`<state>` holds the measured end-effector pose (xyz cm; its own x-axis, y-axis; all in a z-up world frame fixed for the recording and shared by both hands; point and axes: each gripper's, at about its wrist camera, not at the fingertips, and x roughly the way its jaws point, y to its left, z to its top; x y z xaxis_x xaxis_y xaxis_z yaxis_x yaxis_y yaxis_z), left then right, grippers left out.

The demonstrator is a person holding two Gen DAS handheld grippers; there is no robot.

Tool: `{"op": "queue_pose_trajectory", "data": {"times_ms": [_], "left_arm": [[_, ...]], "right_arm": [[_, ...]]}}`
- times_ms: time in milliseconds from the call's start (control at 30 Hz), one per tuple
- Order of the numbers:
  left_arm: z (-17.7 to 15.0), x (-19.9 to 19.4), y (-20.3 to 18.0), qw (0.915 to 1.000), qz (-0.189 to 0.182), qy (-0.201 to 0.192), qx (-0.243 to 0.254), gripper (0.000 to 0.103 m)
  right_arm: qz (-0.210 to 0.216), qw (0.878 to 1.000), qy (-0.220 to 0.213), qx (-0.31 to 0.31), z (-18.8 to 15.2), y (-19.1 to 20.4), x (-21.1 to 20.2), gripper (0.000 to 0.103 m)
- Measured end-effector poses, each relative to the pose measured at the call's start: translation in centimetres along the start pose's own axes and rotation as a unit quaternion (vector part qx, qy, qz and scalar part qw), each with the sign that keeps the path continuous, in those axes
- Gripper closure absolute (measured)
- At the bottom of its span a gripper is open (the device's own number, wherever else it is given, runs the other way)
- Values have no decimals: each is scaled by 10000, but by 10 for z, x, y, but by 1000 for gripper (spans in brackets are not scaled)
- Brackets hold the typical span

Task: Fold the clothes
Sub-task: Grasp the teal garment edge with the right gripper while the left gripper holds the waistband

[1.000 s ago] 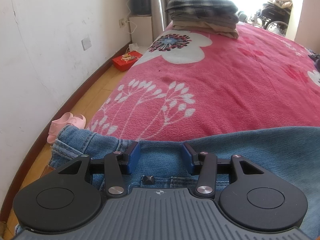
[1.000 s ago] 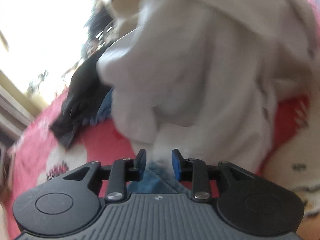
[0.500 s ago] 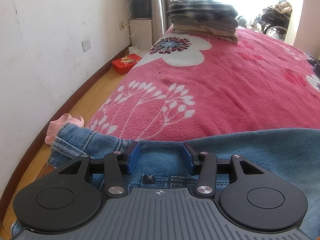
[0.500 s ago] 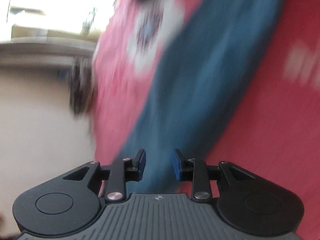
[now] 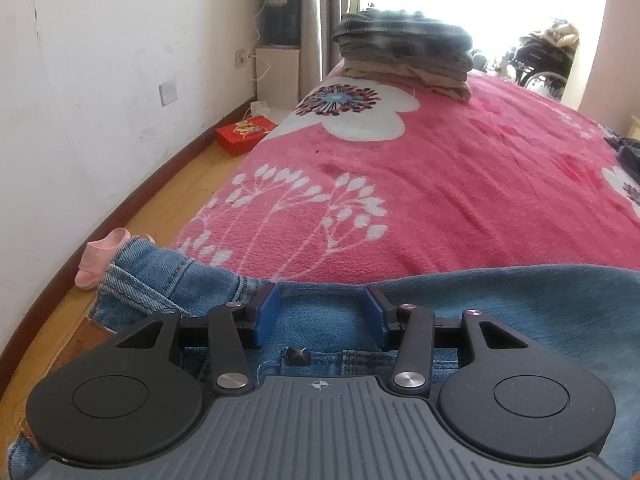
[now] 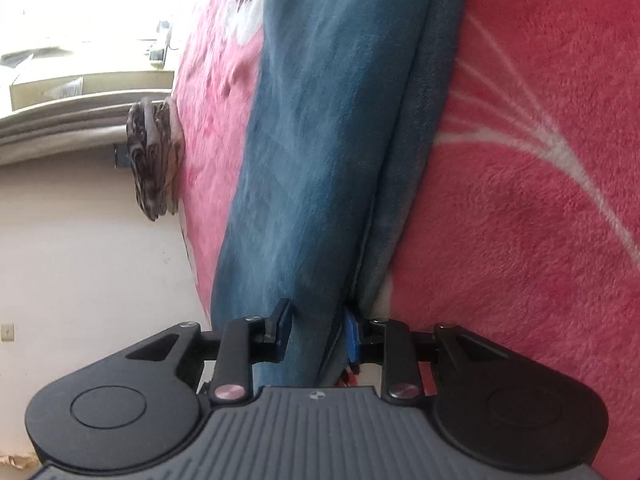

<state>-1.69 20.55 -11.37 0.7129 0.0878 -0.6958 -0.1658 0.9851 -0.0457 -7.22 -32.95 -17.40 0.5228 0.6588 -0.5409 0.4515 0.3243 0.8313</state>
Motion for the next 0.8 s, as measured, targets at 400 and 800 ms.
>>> {"op": "queue_pose_trajectory", "data": {"times_ms": [400,800], "left_arm": [[1,0,0,10000,-58,14,5,56],[1,1,1,10000,-53,22,44,56]], "right_arm": [[86,9978,0,-661,-18,18,-17,97],[-147,9994,304,-82,-11,-15,-7,92]]}}
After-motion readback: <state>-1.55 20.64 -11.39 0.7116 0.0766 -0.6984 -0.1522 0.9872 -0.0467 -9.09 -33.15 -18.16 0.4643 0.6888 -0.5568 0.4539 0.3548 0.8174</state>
